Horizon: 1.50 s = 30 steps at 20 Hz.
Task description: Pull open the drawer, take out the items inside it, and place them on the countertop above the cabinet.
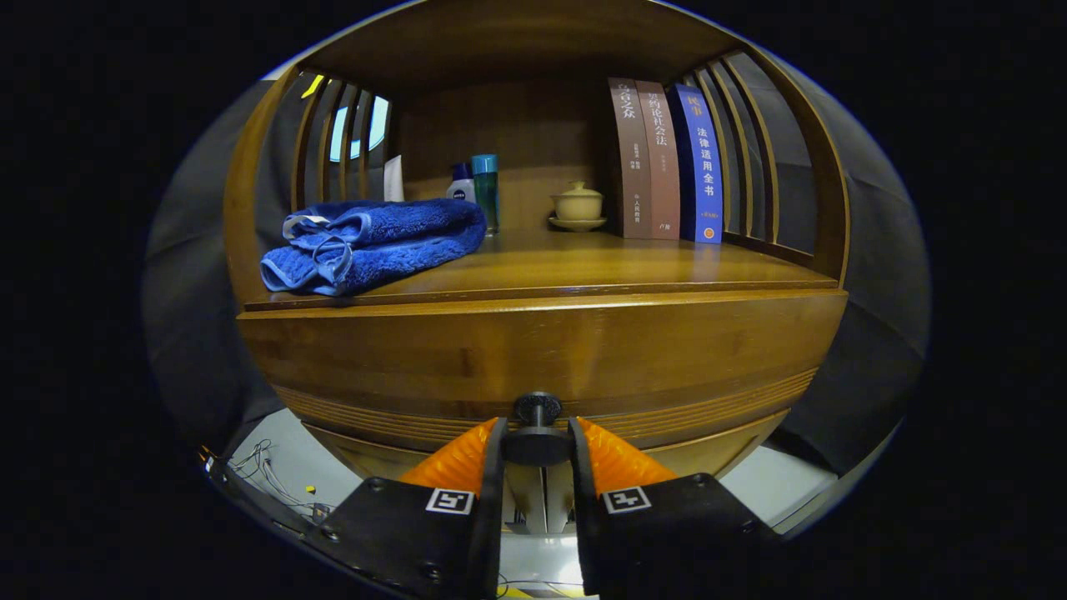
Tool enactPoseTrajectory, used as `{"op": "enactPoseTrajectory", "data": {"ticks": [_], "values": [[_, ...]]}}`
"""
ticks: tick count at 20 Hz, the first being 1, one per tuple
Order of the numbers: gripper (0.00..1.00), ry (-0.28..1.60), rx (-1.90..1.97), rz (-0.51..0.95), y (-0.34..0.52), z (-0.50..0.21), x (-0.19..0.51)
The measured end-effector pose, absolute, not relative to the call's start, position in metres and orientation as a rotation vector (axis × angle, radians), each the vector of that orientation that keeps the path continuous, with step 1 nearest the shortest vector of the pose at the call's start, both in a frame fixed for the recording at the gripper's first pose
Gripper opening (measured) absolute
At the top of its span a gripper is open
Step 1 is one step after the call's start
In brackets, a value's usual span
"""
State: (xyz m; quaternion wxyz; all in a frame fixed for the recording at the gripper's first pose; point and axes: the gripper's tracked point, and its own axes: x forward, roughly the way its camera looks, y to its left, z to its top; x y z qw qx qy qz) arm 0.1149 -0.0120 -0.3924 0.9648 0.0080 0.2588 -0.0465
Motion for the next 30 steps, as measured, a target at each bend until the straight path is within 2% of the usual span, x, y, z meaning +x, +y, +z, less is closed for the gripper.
{"op": "enactPoseTrajectory", "data": {"ticks": [6, 30], "values": [[0.41, 0.539, 0.02, -0.095, -0.009, -0.391, 0.1], [0.41, 0.645, 0.036, -0.094, 0.002, -0.373, -0.06]]}}
